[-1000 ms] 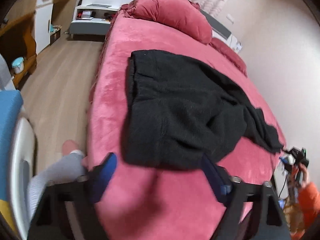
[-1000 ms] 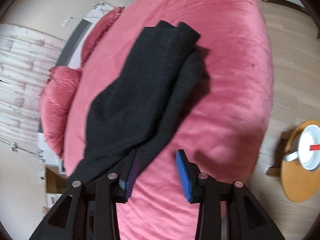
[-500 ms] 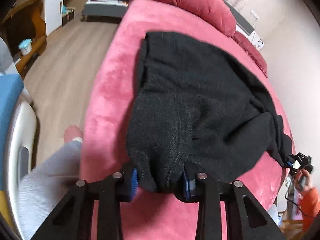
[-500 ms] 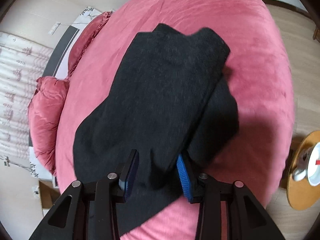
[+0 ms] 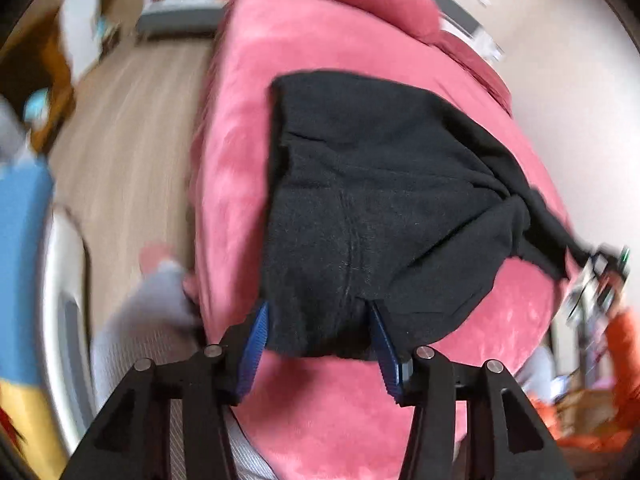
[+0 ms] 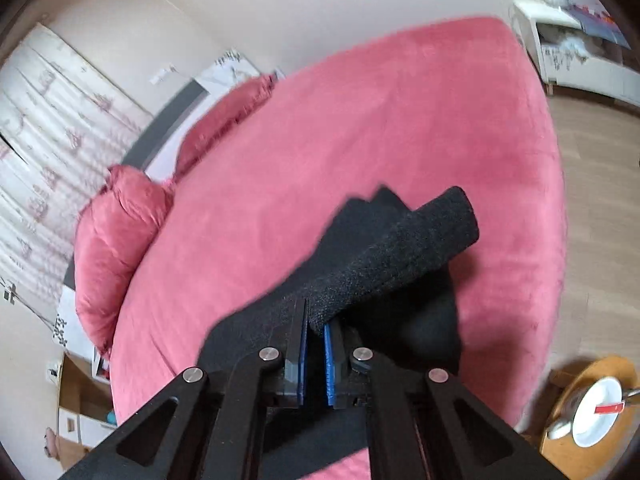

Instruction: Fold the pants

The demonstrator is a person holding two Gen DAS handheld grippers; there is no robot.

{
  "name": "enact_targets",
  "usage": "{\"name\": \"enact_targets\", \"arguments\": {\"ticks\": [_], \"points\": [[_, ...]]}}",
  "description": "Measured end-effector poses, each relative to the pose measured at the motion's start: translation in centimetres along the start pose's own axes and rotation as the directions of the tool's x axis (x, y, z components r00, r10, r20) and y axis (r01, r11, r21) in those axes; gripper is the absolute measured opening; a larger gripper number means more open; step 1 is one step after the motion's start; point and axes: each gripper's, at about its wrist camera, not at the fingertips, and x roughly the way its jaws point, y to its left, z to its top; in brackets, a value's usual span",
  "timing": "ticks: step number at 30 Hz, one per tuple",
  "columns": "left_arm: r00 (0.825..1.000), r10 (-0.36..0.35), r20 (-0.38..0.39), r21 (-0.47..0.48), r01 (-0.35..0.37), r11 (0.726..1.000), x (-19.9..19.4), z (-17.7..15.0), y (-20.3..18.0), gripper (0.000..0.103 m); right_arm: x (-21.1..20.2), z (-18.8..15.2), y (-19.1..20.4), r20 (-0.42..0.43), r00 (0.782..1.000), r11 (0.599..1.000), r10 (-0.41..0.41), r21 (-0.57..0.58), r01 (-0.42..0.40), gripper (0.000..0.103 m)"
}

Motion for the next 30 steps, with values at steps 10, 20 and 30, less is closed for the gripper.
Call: {"name": "enact_targets", "arguments": {"ticks": [10,20,30], "points": [[0.954,0.044,0.297,0.054,-0.063,0.997,0.1,13.6,-1.1,0.095,3.3,-1.8,-3.3,-0.075,0.997,0.992,-0.026,0.125,0.036,0.006],[0.991,0.099,0.087,0.061,-0.105,0.993,14.5,24.1,-2.0,0.092,3.8,-0.7,-2.0,-0.093,0.993,0.994,-0.078,0.07,0.085,0.006],[0.982,0.02,0.189,0.077,-0.035,0.996,11.3,23.0,-3.3,0.044,6.3,3.9,4.6,-0.166,0.967,0.981,-0.192,-0.046,0.187,0.006]]}}
